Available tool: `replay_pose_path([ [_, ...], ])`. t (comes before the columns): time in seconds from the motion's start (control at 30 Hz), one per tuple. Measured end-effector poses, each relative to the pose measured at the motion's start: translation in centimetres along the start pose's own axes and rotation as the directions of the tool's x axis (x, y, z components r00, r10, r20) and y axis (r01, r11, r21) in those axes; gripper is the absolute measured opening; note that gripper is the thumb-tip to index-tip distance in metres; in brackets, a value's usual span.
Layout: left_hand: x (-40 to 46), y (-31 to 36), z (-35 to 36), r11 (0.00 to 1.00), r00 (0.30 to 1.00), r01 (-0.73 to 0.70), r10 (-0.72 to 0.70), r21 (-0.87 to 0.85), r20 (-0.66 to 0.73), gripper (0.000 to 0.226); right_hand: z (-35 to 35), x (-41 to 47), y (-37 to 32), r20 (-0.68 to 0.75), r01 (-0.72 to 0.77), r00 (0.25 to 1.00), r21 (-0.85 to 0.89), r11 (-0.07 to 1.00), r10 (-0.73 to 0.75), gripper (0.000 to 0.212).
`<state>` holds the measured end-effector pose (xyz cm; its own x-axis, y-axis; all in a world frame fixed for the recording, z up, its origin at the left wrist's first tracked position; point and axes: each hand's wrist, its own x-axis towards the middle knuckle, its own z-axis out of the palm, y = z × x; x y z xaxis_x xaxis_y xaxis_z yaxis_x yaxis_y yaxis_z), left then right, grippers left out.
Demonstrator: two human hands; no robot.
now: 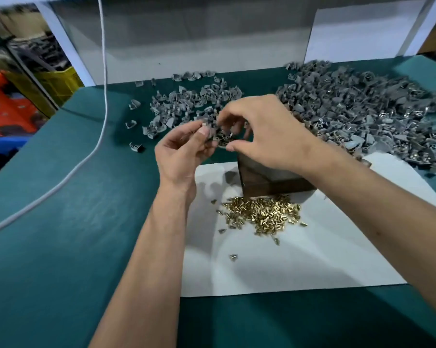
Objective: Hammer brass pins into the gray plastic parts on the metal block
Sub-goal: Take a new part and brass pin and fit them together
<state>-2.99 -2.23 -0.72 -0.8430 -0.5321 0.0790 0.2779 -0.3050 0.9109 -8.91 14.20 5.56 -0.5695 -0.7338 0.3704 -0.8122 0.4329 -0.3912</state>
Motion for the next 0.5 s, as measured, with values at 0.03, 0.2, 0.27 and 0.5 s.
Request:
replay_pose_path([
  [0.03,0.2,0.3,-0.4,0.999,0.999,0.001,-0.003,-0.038,-0.042,0.013,0.3,-0.3,-0.7,0.072,0.048,0.996,-0.050,0.998,-0.045,0.029],
  [0.2,0.3,0.7,-1.4,0.996,0.992,0.009,-0.019,-0.089,-0.121,0.016,3.2,-0.8,-3.5,0.447,0.230,0.889,-0.244,0.942,-0.101,0.011],
  [0.27,0.2,0.6,-1.4,0.996,0.994,0.016,-0.026,-0.091,-0.108,0.019,3.7,-0.8,-3.7,0.470,0.230,0.879,-0.263,0.937,-0.084,0.011],
  [0.5,0.1,0.0,-0.6,0.993,0.997,0.065,-0.068,-0.095,-0.026,0.015,4.0,-1.6,-4.0,0.416,0.184,0.906,-0.236,0.954,-0.072,0.008],
])
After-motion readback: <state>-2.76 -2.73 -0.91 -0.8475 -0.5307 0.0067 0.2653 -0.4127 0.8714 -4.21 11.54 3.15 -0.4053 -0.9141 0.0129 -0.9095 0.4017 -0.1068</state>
